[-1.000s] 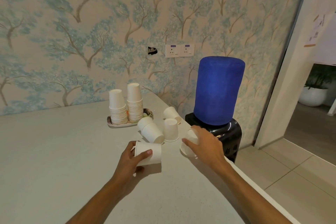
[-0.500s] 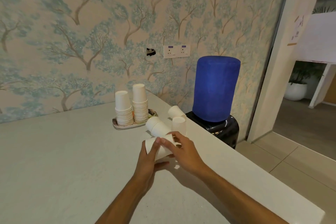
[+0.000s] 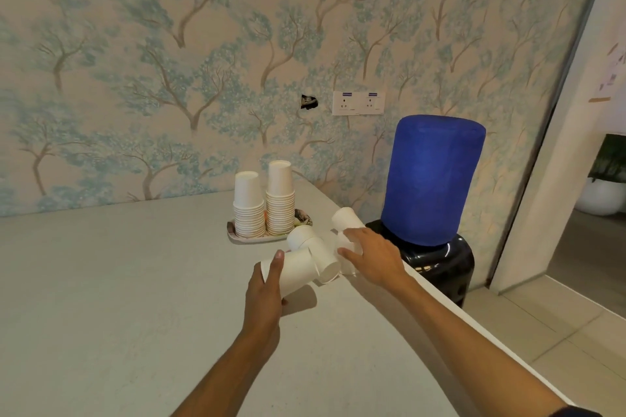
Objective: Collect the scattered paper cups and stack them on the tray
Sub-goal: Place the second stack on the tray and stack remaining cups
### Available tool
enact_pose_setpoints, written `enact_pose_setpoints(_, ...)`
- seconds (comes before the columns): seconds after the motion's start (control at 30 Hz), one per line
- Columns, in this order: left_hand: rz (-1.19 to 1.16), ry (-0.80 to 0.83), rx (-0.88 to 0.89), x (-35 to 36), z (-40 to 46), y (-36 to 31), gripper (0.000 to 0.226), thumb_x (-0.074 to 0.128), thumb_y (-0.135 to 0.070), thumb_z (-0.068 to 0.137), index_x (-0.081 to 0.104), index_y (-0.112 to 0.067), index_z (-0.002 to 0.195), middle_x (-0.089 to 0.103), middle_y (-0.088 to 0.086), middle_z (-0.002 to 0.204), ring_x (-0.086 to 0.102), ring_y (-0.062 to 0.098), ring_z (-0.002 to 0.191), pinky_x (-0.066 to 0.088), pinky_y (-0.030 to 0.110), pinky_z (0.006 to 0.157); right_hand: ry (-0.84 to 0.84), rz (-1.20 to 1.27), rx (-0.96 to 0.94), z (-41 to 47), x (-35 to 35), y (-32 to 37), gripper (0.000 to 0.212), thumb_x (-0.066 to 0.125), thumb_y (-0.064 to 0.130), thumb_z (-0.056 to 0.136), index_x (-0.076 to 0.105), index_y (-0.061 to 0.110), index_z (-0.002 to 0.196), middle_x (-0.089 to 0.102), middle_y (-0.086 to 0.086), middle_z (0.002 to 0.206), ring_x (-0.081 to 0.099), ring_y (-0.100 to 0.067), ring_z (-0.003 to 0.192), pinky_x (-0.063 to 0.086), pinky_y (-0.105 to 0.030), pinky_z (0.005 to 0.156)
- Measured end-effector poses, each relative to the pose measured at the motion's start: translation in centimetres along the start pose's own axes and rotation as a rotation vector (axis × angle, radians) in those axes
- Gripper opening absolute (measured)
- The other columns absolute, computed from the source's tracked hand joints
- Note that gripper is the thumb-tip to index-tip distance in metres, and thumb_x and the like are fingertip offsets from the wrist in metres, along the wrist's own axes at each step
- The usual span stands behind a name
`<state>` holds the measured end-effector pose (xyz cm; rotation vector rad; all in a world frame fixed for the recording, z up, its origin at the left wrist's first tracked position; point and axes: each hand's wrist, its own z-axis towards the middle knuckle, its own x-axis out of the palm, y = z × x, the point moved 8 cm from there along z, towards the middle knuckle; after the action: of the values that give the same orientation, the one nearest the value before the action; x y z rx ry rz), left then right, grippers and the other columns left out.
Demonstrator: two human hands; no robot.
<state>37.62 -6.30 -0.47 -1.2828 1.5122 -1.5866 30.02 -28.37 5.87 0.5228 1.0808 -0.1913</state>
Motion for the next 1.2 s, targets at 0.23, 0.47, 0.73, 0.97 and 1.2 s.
enact_pose_setpoints(0.23,-0.011,-0.128,0.006,-1.0,1.6,-0.3,0.044,0.043,-0.051,0.096,0.043,-0.026,0.131,0.053,0.015,0.129,0.056,0.033,0.110,0.056,0.048,0.083,-0.307,0.642,0.104,0.4,-4.5,-1.8,0.049,0.070,0.046,0.084,0.053,0.027,0.126,0.062,0.007,0.110,0.062,-0.017,0.097,0.057,-0.035,0.077)
enact_pose_setpoints(0.47,-0.092,-0.145,0.005,0.2,2.0,0.5,0.057,0.039,-0.063,0.092,0.053,-0.020,0.127,0.062,0.025,0.115,0.065,0.039,0.098,0.061,0.047,0.070,-0.010,0.905,-0.185,0.1,-3.6,4.9,0.049,0.078,0.045,0.076,0.064,0.029,0.121,0.063,0.020,0.110,0.063,0.005,0.095,0.054,-0.015,0.072)
enact_pose_setpoints(0.73,-0.178,-0.136,-0.085,-0.8,2.6,1.2,0.048,0.035,-0.064,0.092,0.053,-0.024,0.112,0.068,0.019,0.102,0.069,0.034,0.085,0.061,0.038,0.055,0.118,0.598,-0.343,0.6,-0.3,7.7,0.068,0.048,0.083,0.076,0.064,0.036,0.123,0.066,0.017,0.123,0.058,0.000,0.107,0.048,-0.028,0.089)
enact_pose_setpoints(0.97,-0.169,-0.102,-0.044,-0.8,2.8,1.1,0.030,0.042,-0.054,0.095,0.054,-0.030,0.109,0.066,0.019,0.109,0.068,0.034,0.091,0.060,0.036,0.057,-0.212,0.100,0.042,7.5,-1.1,-1.7,0.065,0.065,0.062,0.081,0.057,0.015,0.125,0.063,-0.006,0.122,0.061,-0.024,0.105,0.046,-0.035,0.084)
enact_pose_setpoints(1.2,-0.153,-0.107,-0.039,-1.1,3.2,1.4,0.029,0.044,-0.050,0.096,0.056,-0.027,0.108,0.068,0.020,0.106,0.070,0.033,0.087,0.059,0.035,0.054,-0.128,0.431,0.302,6.4,3.7,-6.0,0.050,0.068,0.048,0.086,0.048,0.025,0.125,0.062,-0.003,0.119,0.061,-0.020,0.098,0.055,-0.039,0.077)
